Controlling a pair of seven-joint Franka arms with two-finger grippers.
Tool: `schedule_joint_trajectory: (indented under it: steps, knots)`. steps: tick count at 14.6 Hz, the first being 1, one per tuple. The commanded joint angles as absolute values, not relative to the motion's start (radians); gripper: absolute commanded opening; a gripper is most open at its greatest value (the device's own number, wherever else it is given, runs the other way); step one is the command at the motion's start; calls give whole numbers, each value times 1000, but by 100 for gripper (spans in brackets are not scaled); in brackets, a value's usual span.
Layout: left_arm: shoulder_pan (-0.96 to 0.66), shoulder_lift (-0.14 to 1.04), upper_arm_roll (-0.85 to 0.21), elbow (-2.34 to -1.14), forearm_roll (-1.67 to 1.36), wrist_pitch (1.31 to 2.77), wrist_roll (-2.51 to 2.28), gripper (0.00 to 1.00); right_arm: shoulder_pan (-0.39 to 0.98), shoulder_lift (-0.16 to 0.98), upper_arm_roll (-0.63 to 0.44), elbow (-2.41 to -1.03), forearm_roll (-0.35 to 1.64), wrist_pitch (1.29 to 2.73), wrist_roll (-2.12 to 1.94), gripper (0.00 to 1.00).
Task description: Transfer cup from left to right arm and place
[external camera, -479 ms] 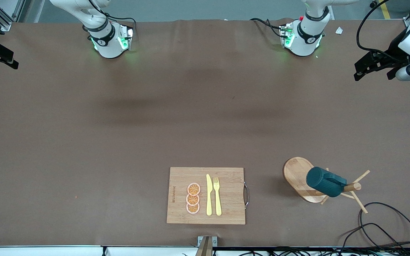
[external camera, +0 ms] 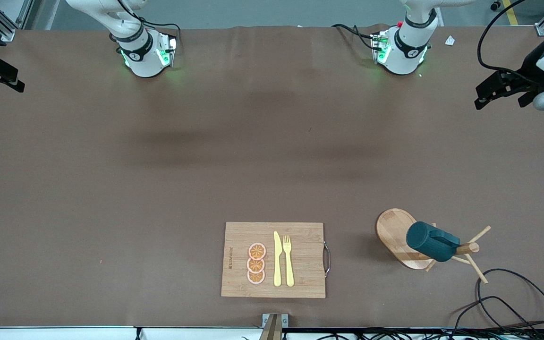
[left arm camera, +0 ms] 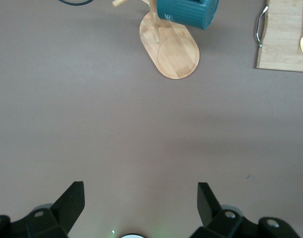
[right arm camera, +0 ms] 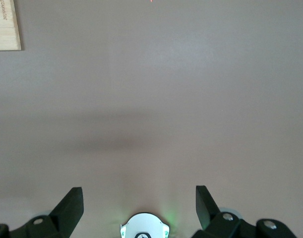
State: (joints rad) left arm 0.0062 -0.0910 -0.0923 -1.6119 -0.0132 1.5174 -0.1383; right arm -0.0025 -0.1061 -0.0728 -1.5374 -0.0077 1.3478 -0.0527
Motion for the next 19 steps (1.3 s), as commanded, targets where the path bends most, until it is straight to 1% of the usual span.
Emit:
schedule_joint_trajectory:
  steps: [1,2,4,7,10,13,19]
  knots:
    - [55,6,-95,-1516,-20,1503,-123,100,-5,-130,-67,-1562,3,1365,-60,100]
    - [55,29,-95,-1505,-29,1514,-135,100,-5,-130,-67,-1562,3,1367,-60,100]
    - [58,61,-95,-1505,-43,1602,-141,100,-5,-130,-67,-1562,5,1371,-61,100]
    - [83,130,-95,-1505,-101,1684,-167,100,-5,-130,-67,-1562,6,1371,-72,100]
    - [84,187,-95,-1505,-146,1765,-306,100,-6,-130,-67,-1562,24,1371,-72,100]
    - [86,238,-95,-1505,-153,1879,-417,100,-6,-130,-69,-1562,25,1370,-74,100]
    - [83,322,-95,-1503,-229,1999,-633,100,-8,-130,-69,-1560,25,1370,-81,100]
